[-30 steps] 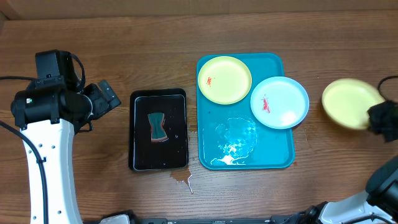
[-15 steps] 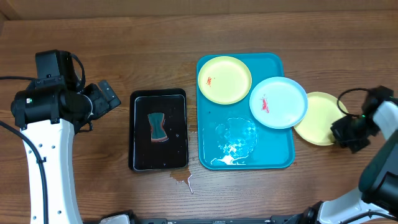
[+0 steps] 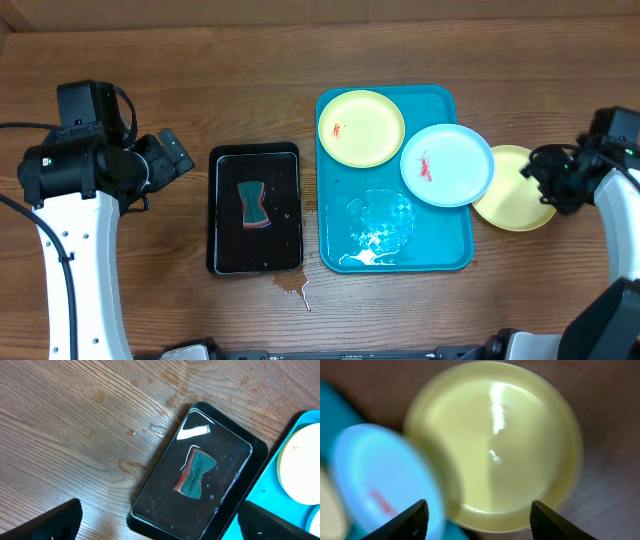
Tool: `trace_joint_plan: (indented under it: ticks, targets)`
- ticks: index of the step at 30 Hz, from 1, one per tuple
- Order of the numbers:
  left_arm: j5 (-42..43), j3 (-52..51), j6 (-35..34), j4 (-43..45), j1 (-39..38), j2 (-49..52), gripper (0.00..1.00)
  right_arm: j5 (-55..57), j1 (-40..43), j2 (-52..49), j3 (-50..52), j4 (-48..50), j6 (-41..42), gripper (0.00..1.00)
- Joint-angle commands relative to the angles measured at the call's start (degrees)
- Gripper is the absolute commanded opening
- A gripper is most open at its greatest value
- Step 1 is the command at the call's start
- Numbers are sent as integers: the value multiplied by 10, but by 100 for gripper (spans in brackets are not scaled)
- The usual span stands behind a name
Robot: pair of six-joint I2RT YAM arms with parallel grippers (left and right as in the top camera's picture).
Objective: Clean dirty plates on tray and stack at the side
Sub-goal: 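Slide white plate toward tray center with right gripper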
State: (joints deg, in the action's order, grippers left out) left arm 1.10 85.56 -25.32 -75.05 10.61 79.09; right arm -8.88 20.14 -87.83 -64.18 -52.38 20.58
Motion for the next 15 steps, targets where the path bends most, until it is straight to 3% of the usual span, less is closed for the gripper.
trace_joint_plan:
  ticks: [1, 12, 14, 15]
  targets:
    - [0, 6, 0, 1, 2, -3, 100, -85, -49, 4, -2, 35, -86, 66]
    - [0, 7, 0, 1, 2, -3, 100, 91, -137, -90, 45, 157, -73, 63]
    - [0, 6, 0, 1, 2, -3, 100, 103, -136, -105, 45, 162, -69, 59]
    - [0, 6, 0, 1, 2, -3, 100, 103, -136, -111, 45, 162, -69, 51]
